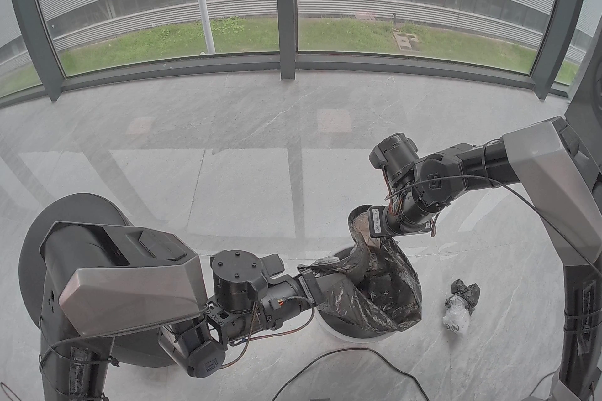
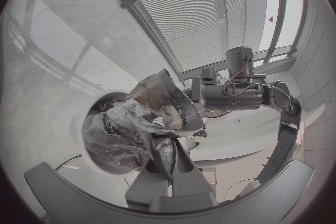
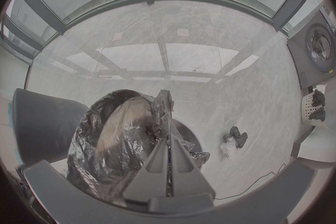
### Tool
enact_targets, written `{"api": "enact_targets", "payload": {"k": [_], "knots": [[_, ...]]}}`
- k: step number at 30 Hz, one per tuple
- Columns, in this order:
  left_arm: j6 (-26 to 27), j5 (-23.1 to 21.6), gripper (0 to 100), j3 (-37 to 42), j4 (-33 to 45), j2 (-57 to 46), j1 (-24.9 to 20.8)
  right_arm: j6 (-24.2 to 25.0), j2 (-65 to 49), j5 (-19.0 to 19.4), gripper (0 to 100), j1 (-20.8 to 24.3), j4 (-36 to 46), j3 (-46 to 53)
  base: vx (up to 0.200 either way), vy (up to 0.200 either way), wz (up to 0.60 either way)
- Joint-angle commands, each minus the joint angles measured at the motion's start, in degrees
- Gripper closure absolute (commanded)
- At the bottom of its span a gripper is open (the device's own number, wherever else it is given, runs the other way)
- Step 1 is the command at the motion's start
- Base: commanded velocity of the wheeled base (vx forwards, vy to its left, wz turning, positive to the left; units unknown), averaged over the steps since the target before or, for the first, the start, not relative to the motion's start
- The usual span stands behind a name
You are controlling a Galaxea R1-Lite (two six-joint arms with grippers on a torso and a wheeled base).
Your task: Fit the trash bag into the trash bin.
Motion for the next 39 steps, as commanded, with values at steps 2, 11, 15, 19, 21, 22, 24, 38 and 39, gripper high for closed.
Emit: {"api": "enact_targets", "payload": {"k": [2, 11, 15, 19, 21, 22, 24, 38, 39], "knots": [[0.92, 0.05, 100, 2.26, 0.23, 1.28, 1.49, 0.12, 0.61, -0.08, 100, 0.33, -0.15, 1.36, 0.0, 0.0, 0.0], [7.34, 1.63, 100, -1.6, 4.89, 3.39, 2.54, -1.2, -1.33, -2.19, 100, -2.48, 0.2, 2.85, 0.0, 0.0, 0.0], [7.6, 3.04, 100, -4.59, 6.56, 3.83, 4.65, -1.82, -1.41, -2.19, 100, -3.8, 0.12, 4.79, 0.0, 0.0, 0.0], [7.78, 2.95, 100, -7.67, 6.47, 4.71, 6.32, -1.99, -0.89, -1.92, 100, -4.41, -0.24, 5.93, 0.0, 0.0, 0.0], [7.87, 2.77, 100, -9.69, 6.47, 5.5, 6.5, -2.43, -0.62, -1.57, 100, -4.33, -0.59, 5.93, 0.0, 0.0, 0.0], [7.95, 2.77, 100, -10.83, 6.47, 6.02, 6.5, -2.78, -0.54, -1.48, 100, -4.24, -0.94, 5.84, 0.0, 0.0, 0.0], [8.39, 2.77, 100, -12.5, 6.56, 6.82, 6.41, -3.05, -0.1, -0.78, 100, -3.8, -1.73, 5.49, 0.0, 0.0, 0.0], [9.98, -0.83, 100, -16.72, 6.82, 10.42, 3.16, -4.54, -0.54, -1.75, 100, -5.12, -6.48, 8.39, 0.0, 0.0, 0.0], [9.98, -0.74, 100, -16.9, 6.82, 10.68, 2.8, -4.63, -0.71, -1.75, 100, -5.56, -6.48, 8.48, 0.0, 0.0, 0.0]]}}
